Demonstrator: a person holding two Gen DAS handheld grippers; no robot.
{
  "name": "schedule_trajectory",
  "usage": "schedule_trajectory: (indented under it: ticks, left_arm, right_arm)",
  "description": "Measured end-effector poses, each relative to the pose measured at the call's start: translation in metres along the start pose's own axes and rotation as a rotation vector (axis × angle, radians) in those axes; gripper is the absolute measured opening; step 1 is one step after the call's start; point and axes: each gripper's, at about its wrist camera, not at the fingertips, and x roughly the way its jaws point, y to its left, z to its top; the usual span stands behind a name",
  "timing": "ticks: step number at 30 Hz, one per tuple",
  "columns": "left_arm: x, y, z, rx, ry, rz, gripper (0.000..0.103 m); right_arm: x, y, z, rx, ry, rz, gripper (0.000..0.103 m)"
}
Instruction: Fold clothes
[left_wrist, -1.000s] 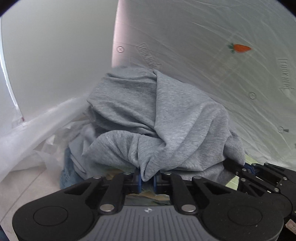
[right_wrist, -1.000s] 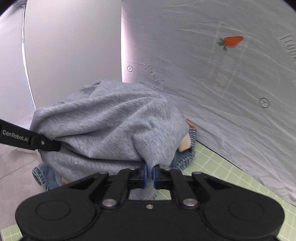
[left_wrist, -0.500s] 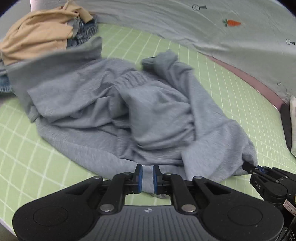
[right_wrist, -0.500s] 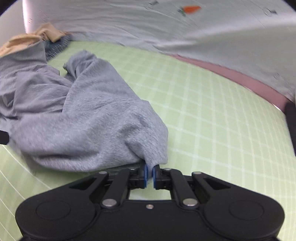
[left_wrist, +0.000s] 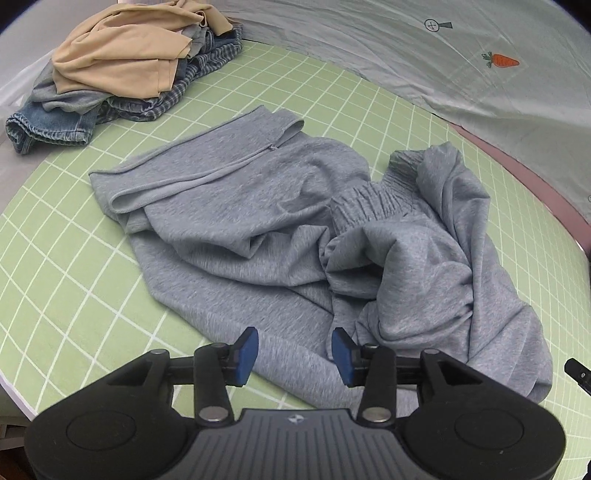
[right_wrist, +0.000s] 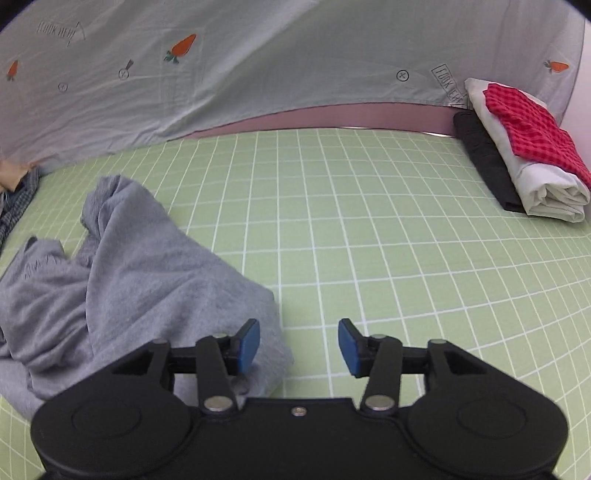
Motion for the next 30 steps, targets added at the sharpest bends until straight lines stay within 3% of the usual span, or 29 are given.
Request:
schedule_trajectory:
  ticks: [2,5,13,15,19,20,21,24,27,30]
  left_arm:
    - [0.002,-0.003,0.009,-0.009,-0.012,-0.023,0.056]
    - [0.006,-0.011,0.024,-0.004,-0.028,-0.060,0.062]
    - [0.056,-0.029,0.071,-0.040,0.036,-0.128,0.062]
    - [0.069,-0.031,0.075,-0.048,0.071,-0.126,0.058]
    - [0.090,-0.037,0.080,-0.032,0.109,-0.101,0.028]
    - [0.091,-0.039,0.082,-0.018,0.102,-0.093,0.025]
    - [0.092,-0.041,0.084,-0.005,0.095,-0.093,0.022]
    - [0.092,-0.049,0.095,0.037,0.061,-0.089,0.019]
    - [0.088,-0.055,0.106,0.073,0.017,-0.087,0.022]
    - [0.080,-0.052,0.113,0.069,-0.037,-0.113,0.025]
  right_arm:
    - [0.007,0.006,0.009,-0.018,-0.007,0.016,0.058]
    - [0.021,0.028,0.026,-0.057,-0.014,0.037,0.072]
    - [0.080,0.116,0.079,-0.178,0.005,0.200,0.074]
    - [0.098,0.130,0.090,-0.189,0.033,0.240,0.075]
    - [0.132,0.148,0.096,-0.193,0.108,0.306,0.074]
    - [0.138,0.151,0.094,-0.207,0.121,0.313,0.066]
    - [0.142,0.153,0.092,-0.227,0.128,0.313,0.045]
    - [0.150,0.144,0.087,-0.249,0.118,0.261,0.003]
    - [0.147,0.109,0.088,-0.215,0.063,0.120,0.003]
    - [0.141,0.043,0.093,-0.112,0.033,-0.085,0.002]
